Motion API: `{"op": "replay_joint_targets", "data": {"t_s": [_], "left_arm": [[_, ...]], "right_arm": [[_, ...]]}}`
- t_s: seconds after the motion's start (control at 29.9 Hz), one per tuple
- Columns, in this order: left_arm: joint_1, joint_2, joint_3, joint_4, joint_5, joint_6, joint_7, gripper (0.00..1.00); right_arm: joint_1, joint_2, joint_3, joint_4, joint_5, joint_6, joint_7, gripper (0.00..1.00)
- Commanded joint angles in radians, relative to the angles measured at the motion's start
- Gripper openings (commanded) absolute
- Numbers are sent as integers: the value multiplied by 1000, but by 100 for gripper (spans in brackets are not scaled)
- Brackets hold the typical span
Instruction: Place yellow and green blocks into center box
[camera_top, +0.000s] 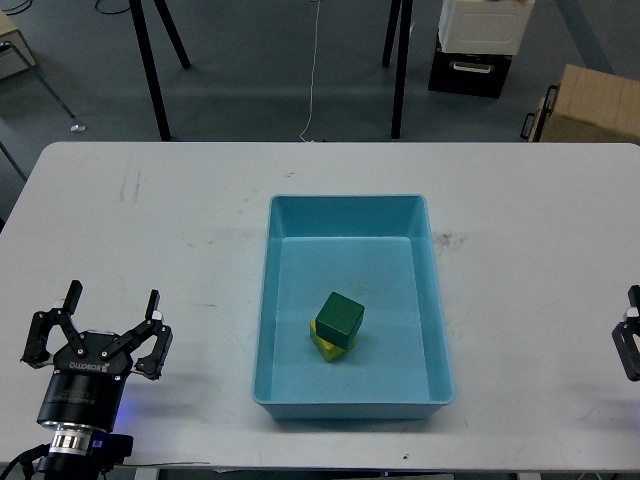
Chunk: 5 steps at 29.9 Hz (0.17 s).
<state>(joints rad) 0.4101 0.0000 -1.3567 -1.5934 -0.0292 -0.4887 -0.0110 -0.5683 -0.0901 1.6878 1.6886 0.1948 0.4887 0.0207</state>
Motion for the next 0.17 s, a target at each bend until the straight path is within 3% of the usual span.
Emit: {"op": "replay_joint_targets", "data": {"t_s": [0.0, 0.13], "left_arm": [[1, 0, 1, 0, 0, 0, 0, 100], [1, 0, 2, 0, 0, 0, 0, 100]], "right_arm": [[4, 0, 0, -4, 0, 0, 4, 100], [7, 0, -3, -6, -3, 0, 4, 100]]}}
